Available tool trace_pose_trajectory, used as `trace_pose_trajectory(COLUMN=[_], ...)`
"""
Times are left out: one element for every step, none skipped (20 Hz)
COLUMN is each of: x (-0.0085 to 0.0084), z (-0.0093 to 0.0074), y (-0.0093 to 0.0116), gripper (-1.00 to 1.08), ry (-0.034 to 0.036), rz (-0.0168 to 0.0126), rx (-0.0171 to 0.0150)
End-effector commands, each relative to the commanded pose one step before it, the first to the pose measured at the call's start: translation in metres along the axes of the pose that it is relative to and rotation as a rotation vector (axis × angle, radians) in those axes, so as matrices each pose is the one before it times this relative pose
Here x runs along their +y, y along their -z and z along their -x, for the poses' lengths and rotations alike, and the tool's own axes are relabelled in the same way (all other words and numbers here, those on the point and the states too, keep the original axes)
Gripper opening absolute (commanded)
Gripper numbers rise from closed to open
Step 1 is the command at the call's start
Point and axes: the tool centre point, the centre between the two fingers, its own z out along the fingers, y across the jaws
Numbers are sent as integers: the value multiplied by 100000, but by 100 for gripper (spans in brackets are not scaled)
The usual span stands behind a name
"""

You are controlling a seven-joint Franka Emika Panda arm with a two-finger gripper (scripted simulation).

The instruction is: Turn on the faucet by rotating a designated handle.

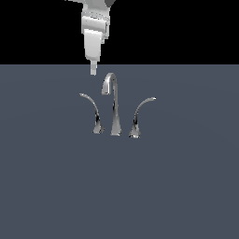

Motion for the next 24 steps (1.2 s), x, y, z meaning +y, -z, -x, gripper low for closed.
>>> trace_pose_trajectory(x=[-1161,-424,-403,-369,-336,-305,-275,-247,-221,-197,-174,-153,-134,-115,-98,-83,-68,-55,-42,-29,-17,-7,0,0], z=[238,139,156,167,173,177,178,177,173,168,160,152,140,130,117,104,89,73,57,42,27,5,0,0], y=[-1658,-657,-647,-614,-580,-546,-512,-478,-444,-410,-376,-342,-309,-276,-243,-210,-177,-145,-112,-80,-48,-15,0,0], gripper=[-100,-100,-100,-100,-100,-100,-100,-100,-100,-100,-100,-100,-100,-100,-100,-100,-100,-100,-100,-100,-100,-100,-100,-100], ry=[-6436,-2452,-2387,-2241,-2096,-1952,-1814,-1678,-1547,-1417,-1293,-1169,-1051,-932,-817,-704,-593,-484,-376,-266,-157,-59,0,0], rz=[-515,-258,-296,-321,-340,-354,-362,-365,-363,-356,-345,-329,-310,-286,-260,-231,-200,-167,-132,-94,-56,-21,0,0], rx=[2257,941,946,914,876,834,789,742,693,642,592,539,488,435,383,331,280,229,178,126,75,28,0,0])
